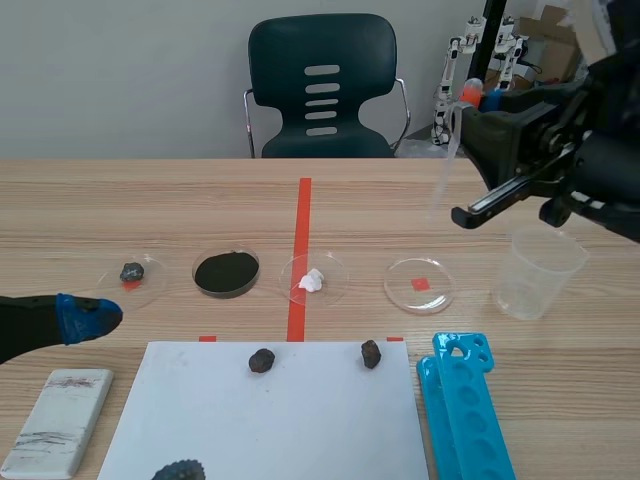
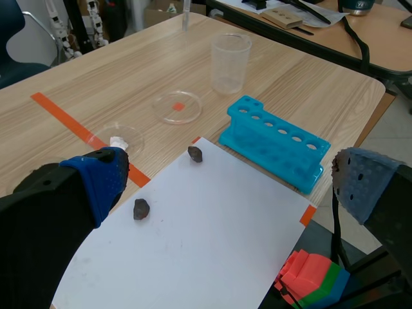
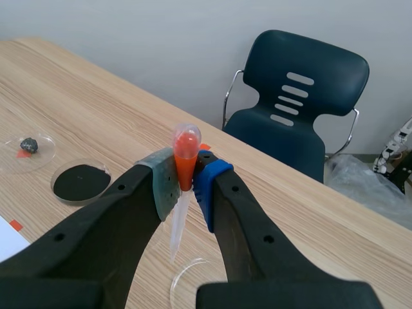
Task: Squeeze the dropper onto the mineral
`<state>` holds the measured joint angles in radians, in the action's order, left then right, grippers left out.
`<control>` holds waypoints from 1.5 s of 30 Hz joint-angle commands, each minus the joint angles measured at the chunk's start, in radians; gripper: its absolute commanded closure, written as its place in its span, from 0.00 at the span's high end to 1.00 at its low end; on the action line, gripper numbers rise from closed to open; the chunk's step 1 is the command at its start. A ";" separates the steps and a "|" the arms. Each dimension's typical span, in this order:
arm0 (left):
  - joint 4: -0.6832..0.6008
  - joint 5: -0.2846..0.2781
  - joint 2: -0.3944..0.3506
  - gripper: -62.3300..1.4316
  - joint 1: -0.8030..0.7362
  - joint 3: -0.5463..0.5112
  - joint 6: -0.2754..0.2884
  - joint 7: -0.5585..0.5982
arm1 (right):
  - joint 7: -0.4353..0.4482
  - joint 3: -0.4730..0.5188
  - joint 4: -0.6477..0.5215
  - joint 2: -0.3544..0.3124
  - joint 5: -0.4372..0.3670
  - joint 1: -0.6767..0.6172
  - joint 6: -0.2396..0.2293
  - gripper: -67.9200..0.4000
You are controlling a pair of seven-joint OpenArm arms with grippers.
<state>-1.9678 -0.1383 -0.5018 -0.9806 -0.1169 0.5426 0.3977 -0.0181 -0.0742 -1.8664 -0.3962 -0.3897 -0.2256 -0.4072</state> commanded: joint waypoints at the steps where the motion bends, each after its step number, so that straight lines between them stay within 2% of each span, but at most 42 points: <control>1: -0.014 -0.013 0.002 1.00 0.003 0.003 -0.002 0.018 | 0.016 -0.015 0.009 -0.011 -0.007 0.043 0.000 0.10; 7: -0.014 -0.013 0.002 1.00 0.003 0.003 -0.002 0.018 | 0.016 -0.113 0.124 0.005 -0.007 0.176 0.003 0.10; 14: -0.014 -0.013 0.003 1.00 0.003 0.003 -0.002 0.018 | 0.017 -0.216 0.294 0.080 0.010 0.319 0.003 0.10; 21: -0.014 -0.013 0.002 1.00 0.003 0.003 -0.002 0.018 | 0.042 -0.286 0.459 0.155 0.080 0.418 0.003 0.10; 28: -0.014 -0.013 0.003 1.00 0.003 0.003 -0.002 0.018 | 0.121 -0.301 0.568 0.208 0.177 0.444 0.003 0.10; 36: -0.014 -0.013 0.002 1.00 0.003 0.003 -0.002 0.018 | 0.180 -0.303 0.633 0.248 0.232 0.444 0.003 0.10; 45: -0.014 -0.013 0.002 1.00 0.003 0.003 -0.002 0.018 | 0.194 -0.315 0.660 0.294 0.286 0.444 0.003 0.10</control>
<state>-1.9678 -0.1387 -0.5018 -0.9806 -0.1169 0.5426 0.3981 0.1539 -0.3832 -1.1995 -0.1043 -0.0994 0.2016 -0.4046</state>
